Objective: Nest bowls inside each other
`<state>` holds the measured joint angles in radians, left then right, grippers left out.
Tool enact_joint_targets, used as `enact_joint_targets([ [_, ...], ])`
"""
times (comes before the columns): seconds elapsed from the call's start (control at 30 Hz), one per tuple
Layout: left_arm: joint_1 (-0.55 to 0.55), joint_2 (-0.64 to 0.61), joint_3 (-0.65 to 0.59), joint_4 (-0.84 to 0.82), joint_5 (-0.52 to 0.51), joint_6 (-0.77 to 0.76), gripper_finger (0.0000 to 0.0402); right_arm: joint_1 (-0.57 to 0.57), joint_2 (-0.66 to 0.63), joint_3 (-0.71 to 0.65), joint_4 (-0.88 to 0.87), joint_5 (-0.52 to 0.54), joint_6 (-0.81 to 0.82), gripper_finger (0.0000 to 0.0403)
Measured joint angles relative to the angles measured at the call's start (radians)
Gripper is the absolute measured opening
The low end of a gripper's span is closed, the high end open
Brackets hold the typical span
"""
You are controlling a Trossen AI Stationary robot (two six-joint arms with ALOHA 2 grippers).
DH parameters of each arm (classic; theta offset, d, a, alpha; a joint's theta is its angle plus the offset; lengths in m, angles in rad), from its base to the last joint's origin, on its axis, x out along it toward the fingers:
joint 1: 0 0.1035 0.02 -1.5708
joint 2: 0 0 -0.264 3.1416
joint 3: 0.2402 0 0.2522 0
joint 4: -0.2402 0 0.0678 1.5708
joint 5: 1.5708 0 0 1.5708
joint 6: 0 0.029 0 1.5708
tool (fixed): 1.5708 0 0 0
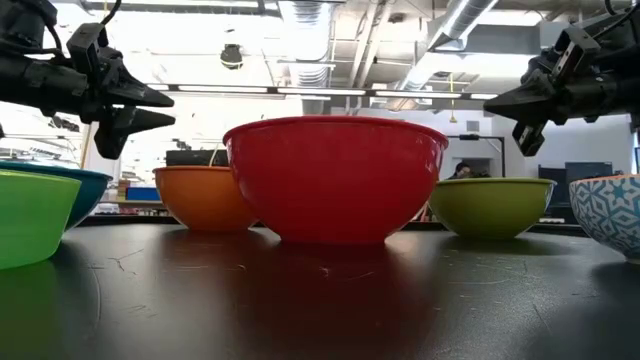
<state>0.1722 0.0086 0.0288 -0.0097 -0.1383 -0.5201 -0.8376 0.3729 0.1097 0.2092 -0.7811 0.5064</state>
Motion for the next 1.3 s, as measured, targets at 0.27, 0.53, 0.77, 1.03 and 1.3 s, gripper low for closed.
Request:
enact_joint_targets([
  [0.27, 0.0, 0.0, 0.0, 0.0, 0.0, 0.0, 0.0135, 0.0, 0.0, 0.0, 0.0, 0.0, 0.0, 0.0024],
  [0.53, 0.0, 0.0, 0.0, 0.0, 0.0, 0.0, 0.0135, 0.0, 0.0, 0.0, 0.0, 0.0, 0.0, 0.0024],
  [0.77, 0.0, 0.0, 0.0, 0.0, 0.0, 0.0, 0.0135, 0.0, 0.0, 0.0, 0.0, 0.0, 0.0, 0.0024],
  [1.03, 0.0, 0.0, 0.0, 0.002, -0.015, 0.002, 0.0135, 0.0, 0.0, 0.0, 0.0, 0.0, 0.0, 0.0024],
  [1.3, 0.0, 0.0, -0.001, 0.011, -0.013, -0.059, 0.0135, 0.0, 0.0, 0.0, 0.0, 0.0, 0.0, 0.0024],
])
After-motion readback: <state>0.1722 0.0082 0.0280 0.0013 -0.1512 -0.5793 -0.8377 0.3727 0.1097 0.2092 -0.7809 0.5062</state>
